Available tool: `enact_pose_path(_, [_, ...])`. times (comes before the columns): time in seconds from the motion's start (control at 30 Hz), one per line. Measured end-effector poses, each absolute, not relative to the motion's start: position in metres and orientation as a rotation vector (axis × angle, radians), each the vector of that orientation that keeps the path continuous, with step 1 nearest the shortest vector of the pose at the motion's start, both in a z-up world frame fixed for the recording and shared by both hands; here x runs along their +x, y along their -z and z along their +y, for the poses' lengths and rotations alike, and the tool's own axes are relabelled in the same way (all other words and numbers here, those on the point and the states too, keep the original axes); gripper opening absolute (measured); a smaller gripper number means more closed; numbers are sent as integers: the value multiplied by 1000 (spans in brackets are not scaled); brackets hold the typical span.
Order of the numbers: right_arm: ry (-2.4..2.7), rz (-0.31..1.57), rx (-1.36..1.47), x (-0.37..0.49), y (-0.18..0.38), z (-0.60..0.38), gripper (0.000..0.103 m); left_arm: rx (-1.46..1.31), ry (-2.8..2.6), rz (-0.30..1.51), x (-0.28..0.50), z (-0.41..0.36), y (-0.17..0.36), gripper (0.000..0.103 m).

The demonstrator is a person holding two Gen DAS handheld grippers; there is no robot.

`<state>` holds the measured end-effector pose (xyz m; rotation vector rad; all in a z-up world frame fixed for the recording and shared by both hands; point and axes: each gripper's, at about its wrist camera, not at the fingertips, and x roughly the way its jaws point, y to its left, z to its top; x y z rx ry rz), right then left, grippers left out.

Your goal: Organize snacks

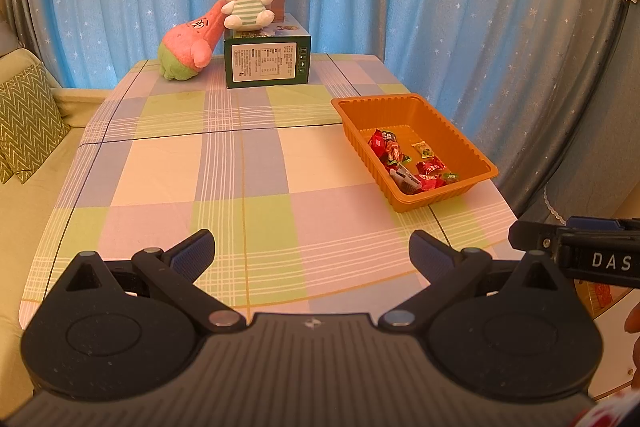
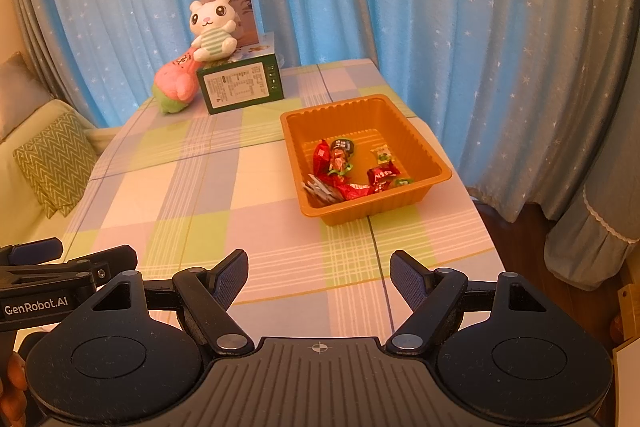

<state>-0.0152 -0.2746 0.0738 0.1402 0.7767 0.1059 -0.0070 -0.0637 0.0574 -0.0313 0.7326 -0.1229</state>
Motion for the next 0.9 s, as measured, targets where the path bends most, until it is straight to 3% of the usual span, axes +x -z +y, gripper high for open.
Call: enact_pose_path(0.9, [-106, 777, 140, -15, -74, -275, 78, -37, 122, 726, -12, -63, -54, 103])
